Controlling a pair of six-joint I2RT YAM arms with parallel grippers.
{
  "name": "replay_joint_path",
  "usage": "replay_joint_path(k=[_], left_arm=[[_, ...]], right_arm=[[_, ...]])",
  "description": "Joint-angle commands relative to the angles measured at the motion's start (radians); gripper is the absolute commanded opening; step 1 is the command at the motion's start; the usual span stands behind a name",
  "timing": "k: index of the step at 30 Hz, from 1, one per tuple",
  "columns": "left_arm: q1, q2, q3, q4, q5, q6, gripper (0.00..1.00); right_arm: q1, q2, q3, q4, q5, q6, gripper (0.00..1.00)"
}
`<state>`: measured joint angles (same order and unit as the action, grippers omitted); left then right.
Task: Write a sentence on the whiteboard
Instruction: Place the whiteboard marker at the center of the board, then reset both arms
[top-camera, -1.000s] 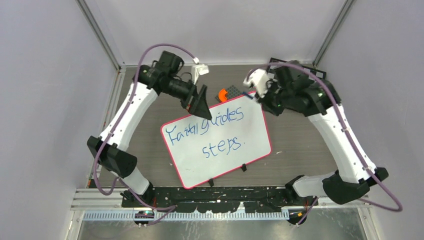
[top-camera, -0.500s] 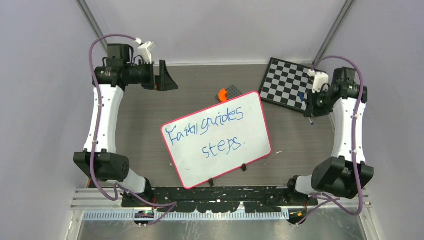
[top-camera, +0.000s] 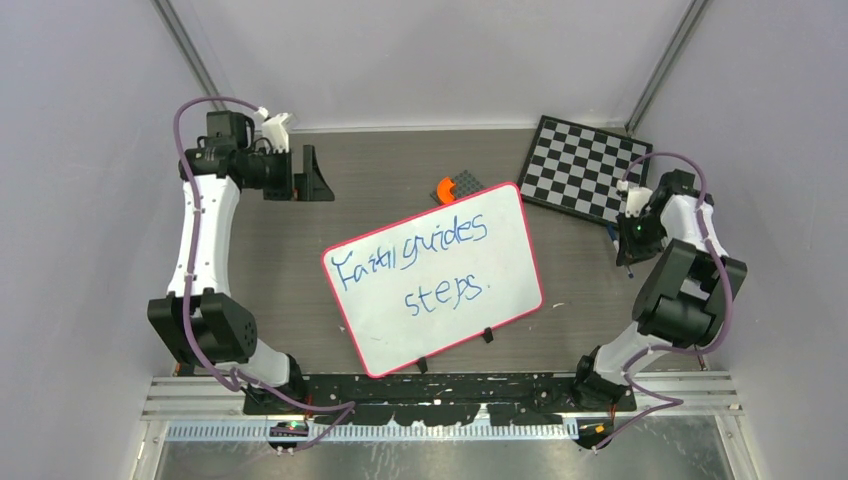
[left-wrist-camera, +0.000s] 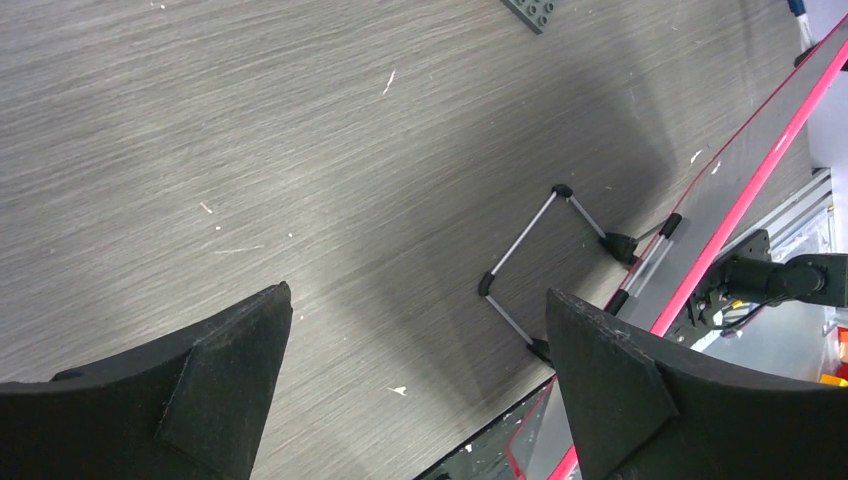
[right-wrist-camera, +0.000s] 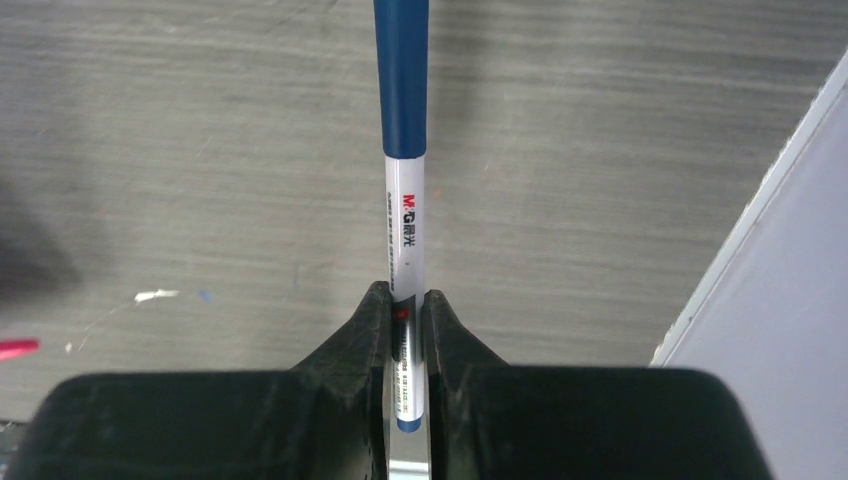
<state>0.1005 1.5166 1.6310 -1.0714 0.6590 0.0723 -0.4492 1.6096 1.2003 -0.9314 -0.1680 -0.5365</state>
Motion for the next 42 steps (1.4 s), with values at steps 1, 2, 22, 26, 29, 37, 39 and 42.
replay_joint_path(k=[1, 2, 22, 26, 29, 37, 39, 42], left_arm=[[0.001, -0.057, 0.011, -0.006, 0.009, 0.047, 1.00], [0.001, -0.057, 0.014, -0.012, 0.008, 0.050, 1.00], [0.001, -0.054, -0.014, -0.023, -0.039, 0.069, 1.00], [0.001, -0.052, -0.020, -0.024, -0.047, 0.073, 1.00], [0.002, -0.045, -0.017, -0.028, -0.050, 0.076, 1.00], [0.022, -0.016, 0.002, -0.026, -0.052, 0.063, 1.00], [0.036, 0.002, 0.033, -0.030, -0.047, 0.056, 1.00], [0.091, 0.050, 0.119, -0.046, -0.017, 0.051, 1.00]], right_arm=[[-0.002, 0.089, 0.036, 0.139, 0.049, -0.007, 0.00], [-0.002, 0.113, 0.041, 0.159, 0.062, -0.005, 0.00], [0.006, 0.338, 0.213, 0.190, 0.098, 0.004, 0.26], [0.008, 0.294, 0.191, 0.167, 0.090, -0.008, 0.36], [0.009, 0.265, 0.191, 0.140, 0.088, -0.012, 0.42], [0.019, 0.151, 0.268, 0.020, 0.053, -0.018, 0.50], [0.028, 0.128, 0.320, -0.040, 0.022, -0.011, 0.55], [0.050, 0.091, 0.408, -0.100, -0.037, 0.016, 0.66]])
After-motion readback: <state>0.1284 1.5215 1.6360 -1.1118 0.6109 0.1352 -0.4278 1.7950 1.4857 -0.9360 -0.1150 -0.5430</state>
